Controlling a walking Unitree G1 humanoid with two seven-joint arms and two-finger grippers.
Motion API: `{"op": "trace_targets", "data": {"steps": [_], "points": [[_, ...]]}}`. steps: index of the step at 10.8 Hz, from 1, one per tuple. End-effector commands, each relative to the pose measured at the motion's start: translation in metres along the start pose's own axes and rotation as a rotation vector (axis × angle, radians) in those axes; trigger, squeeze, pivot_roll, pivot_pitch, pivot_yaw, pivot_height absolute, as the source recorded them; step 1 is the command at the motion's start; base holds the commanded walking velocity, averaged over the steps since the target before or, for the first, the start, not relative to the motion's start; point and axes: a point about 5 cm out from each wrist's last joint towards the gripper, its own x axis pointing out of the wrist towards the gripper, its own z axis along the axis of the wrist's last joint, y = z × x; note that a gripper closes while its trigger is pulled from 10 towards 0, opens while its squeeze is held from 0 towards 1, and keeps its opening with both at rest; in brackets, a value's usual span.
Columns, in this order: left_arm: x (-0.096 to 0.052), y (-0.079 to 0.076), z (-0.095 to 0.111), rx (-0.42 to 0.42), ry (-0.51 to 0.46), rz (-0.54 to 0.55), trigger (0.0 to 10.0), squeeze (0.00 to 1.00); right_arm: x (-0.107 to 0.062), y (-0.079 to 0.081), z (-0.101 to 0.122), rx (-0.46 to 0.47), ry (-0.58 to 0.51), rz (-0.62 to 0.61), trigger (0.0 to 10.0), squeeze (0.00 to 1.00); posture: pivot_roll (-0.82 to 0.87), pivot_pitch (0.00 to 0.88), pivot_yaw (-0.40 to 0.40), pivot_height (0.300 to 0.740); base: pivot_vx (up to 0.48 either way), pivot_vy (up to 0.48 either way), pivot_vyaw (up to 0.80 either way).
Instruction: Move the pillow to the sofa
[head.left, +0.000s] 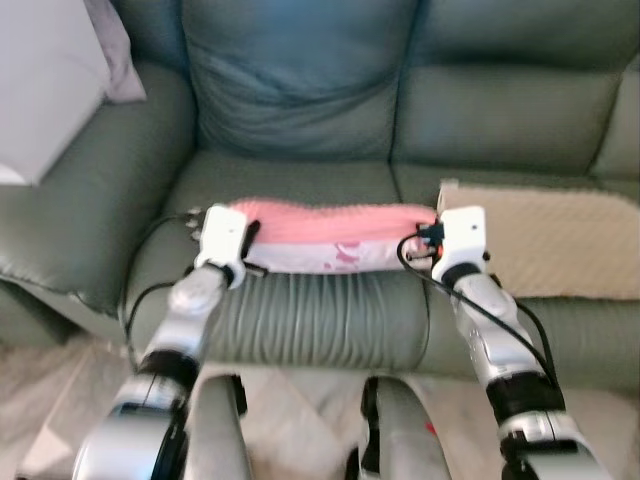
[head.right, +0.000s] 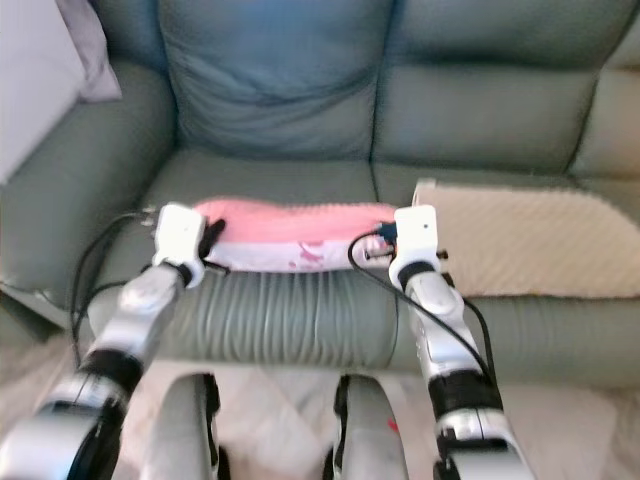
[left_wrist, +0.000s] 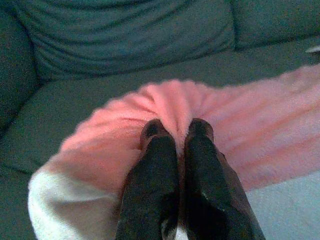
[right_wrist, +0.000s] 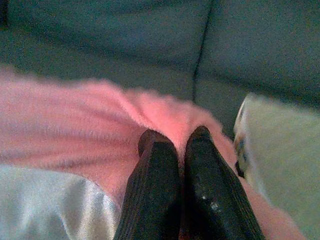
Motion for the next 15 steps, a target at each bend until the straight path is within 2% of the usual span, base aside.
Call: {"op": "trace_targets", "data": {"steps": [1,2,3,4,6,7,9,10,13,15], "points": [[0.002,0.0,-0.003,0.026,0.027,0.015,10.0,0.0,0.0,-0.01,-0.011,0.027,0.069,-0.015,10.0,0.0,-0.08,0.212,-0.047,0.597,0.0,0.0,0.0],[0.005,0.001,-0.003,0.044,0.049,0.036,10.0,0.0,0.0,-0.014,-0.02,0.054,0.122,-0.012,10.0,0.0,-0.09,0.22,-0.055,0.597,0.0,0.0,0.0],[0.007,0.01,-0.002,0.099,0.065,0.104,10.0,0.0,0.003,-0.019,-0.022,0.051,0.13,-0.013,10.0,0.0,-0.1,0.231,-0.064,0.597,0.0,0.0,0.0],[0.008,0.013,0.0,0.118,0.067,0.128,10.0,0.0,0.004,-0.021,-0.021,0.048,0.126,-0.02,10.0,0.0,-0.1,0.234,-0.065,0.597,0.0,0.0,0.0],[0.007,0.044,0.009,0.207,0.063,0.292,10.0,0.0,0.019,-0.01,-0.002,0.063,0.063,0.05,10.0,0.0,-0.09,0.237,-0.081,0.597,0.0,0.0,0.0],[0.002,0.058,0.007,0.244,0.08,0.351,10.0,0.0,0.026,0.003,0.01,0.063,0.032,0.108,10.0,0.0,-0.09,0.237,-0.088,0.597,0.0,0.0,0.0],[-0.009,0.071,-0.003,0.302,0.103,0.414,10.0,0.0,0.032,0.025,0.022,0.041,-0.009,0.224,10.0,0.0,-0.08,0.236,-0.096,0.597,0.0,0.0,0.0],[-0.014,0.078,-0.007,0.296,0.104,0.447,10.0,0.0,0.03,0.027,0.02,0.041,-0.009,0.251,10.0,0.0,-0.08,0.235,-0.101,0.597,0.0,0.0,0.0],[-0.028,0.09,-0.019,0.286,0.105,0.481,10.0,0.0,0.015,0.016,-0.002,0.0,0.036,0.244,10.0,0.0,-0.07,0.229,-0.103,0.597,0.0,0.0,0.0],[-0.033,0.089,-0.026,0.278,0.112,0.481,10.0,0.0,0.006,-0.005,-0.015,-0.043,0.074,0.131,10.0,0.0,-0.07,0.224,-0.095,0.597,0.0,0.0,0.0]]}}
